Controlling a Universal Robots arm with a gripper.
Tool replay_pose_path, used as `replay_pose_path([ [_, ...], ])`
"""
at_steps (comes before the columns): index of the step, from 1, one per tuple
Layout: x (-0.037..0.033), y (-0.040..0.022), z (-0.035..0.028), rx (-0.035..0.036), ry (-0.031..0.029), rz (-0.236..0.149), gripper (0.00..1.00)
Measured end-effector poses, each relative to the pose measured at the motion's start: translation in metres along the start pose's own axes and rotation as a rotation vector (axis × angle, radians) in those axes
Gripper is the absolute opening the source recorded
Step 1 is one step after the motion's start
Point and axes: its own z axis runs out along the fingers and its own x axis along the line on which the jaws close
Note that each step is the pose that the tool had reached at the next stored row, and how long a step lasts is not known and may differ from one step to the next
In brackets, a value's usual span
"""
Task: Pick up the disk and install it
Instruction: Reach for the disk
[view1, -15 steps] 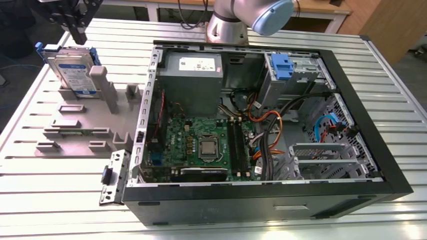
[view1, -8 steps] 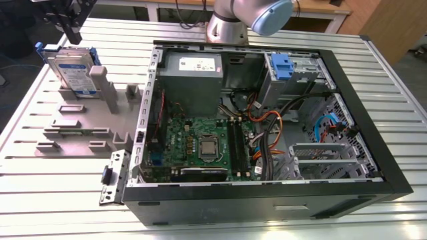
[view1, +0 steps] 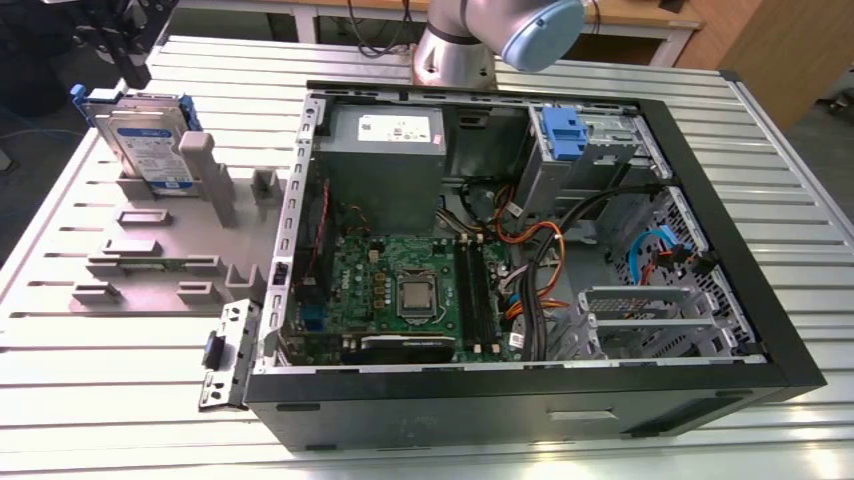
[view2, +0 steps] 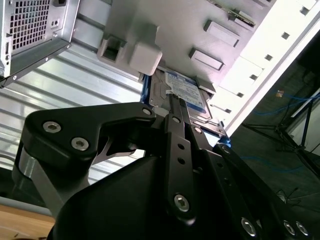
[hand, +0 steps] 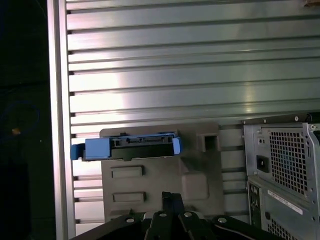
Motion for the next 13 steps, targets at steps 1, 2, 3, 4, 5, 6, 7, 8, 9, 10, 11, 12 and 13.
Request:
replay_pose_path([
  [1, 0.0015, -0.0001, 0.0001, 0.0001, 0.0001, 0.000, 0.11],
  [2, 0.0029, -0.0001, 0.0002, 0.0001, 0.0001, 0.000, 0.11],
  [3, 0.0043, -0.0001, 0.0003, 0.0000, 0.0000, 0.000, 0.11],
  [4, 0.0058, -0.0001, 0.0005, 0.0000, 0.0000, 0.000, 0.11],
  [5, 0.0071, -0.0001, 0.0006, 0.0000, -0.0001, 0.000, 0.11],
  [6, 0.0084, -0.0001, 0.0008, 0.0000, 0.0000, 0.000, 0.11],
  [7, 0.0096, 0.0000, 0.0009, 0.0000, 0.0000, 0.000, 0.11],
  [8, 0.0109, 0.0001, 0.0010, 0.0000, 0.0000, 0.000, 0.11],
  [9, 0.0120, 0.0002, 0.0011, 0.0000, 0.0000, 0.000, 0.11],
  [10, 0.0129, 0.0003, 0.0013, 0.0000, 0.0000, 0.000, 0.11],
  [11, 0.0138, 0.0004, 0.0014, 0.0000, 0.0000, 0.000, 0.11],
  [12, 0.0145, 0.0005, 0.0015, 0.0000, 0.0000, 0.000, 0.11],
  [13, 0.0149, 0.0006, 0.0016, -0.0001, 0.0000, 0.000, 0.11],
])
